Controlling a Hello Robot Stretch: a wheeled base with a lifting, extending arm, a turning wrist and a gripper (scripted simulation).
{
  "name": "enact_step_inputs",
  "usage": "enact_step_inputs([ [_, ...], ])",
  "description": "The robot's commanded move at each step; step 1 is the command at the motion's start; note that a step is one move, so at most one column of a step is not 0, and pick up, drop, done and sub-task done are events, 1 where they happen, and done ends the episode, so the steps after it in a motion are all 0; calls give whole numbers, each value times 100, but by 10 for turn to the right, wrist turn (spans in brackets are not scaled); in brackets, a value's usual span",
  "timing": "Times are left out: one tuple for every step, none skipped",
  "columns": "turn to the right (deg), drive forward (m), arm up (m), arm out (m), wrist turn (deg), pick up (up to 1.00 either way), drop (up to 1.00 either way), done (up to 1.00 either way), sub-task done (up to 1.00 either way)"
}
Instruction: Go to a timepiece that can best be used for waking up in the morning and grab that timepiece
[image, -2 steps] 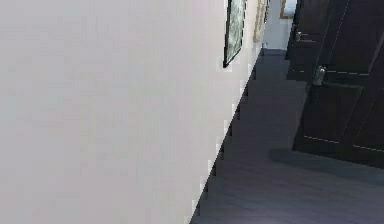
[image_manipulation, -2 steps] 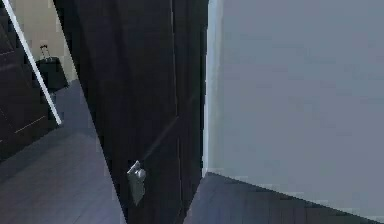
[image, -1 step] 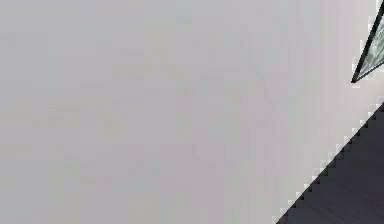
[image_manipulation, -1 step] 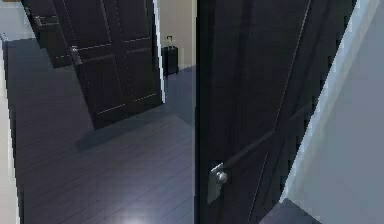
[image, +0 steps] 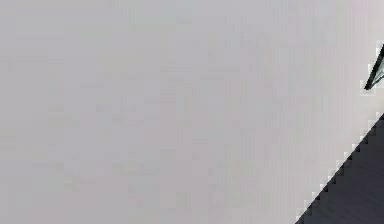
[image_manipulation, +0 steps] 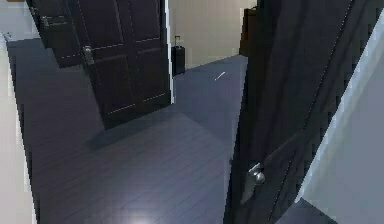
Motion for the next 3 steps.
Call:
enact_step_inputs([
  [450,0,0,0,0,0,0,0,0],
  [210,0,0,0,0,0,0,0,0],
  [0,45,0,0,0,0,0,0,0],
])
